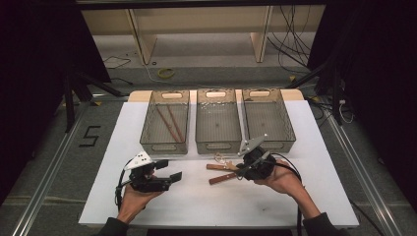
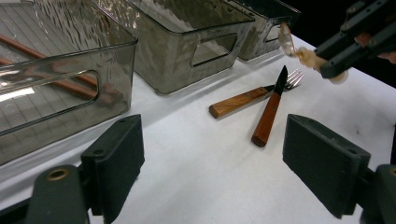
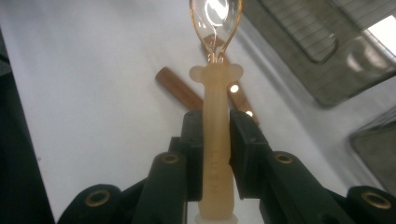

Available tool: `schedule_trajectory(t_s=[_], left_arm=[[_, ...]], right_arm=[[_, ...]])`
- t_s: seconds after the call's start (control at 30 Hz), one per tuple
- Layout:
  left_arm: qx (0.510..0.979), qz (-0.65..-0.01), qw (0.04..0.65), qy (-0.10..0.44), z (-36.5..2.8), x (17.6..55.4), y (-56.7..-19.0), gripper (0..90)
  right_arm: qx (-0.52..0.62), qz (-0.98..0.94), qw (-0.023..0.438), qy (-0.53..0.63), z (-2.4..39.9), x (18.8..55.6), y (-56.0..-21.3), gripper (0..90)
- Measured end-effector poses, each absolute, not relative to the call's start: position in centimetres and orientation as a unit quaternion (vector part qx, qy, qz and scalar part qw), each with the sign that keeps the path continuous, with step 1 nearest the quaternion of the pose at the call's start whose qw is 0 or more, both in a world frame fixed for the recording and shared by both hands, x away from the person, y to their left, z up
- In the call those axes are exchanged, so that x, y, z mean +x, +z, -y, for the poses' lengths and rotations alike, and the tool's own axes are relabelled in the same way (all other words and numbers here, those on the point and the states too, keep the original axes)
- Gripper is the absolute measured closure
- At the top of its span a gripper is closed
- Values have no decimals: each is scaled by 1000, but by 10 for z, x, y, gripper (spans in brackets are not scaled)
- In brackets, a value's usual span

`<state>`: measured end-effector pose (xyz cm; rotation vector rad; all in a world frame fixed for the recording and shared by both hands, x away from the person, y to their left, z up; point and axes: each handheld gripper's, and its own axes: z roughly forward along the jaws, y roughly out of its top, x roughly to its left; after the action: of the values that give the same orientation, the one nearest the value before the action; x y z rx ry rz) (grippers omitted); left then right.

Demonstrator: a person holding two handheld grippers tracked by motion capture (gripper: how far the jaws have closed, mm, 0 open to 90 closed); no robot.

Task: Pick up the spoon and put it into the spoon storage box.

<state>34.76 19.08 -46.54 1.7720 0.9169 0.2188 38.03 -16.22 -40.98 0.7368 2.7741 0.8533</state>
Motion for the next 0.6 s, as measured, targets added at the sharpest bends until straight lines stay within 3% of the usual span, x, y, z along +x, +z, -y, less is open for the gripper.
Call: schedule_trajectory(t_s=[0.6], left_arm=[[743,-386,539,91,-191,348,-465,200]], right_arm=[[288,-898,107,316,151,430,-382,770]])
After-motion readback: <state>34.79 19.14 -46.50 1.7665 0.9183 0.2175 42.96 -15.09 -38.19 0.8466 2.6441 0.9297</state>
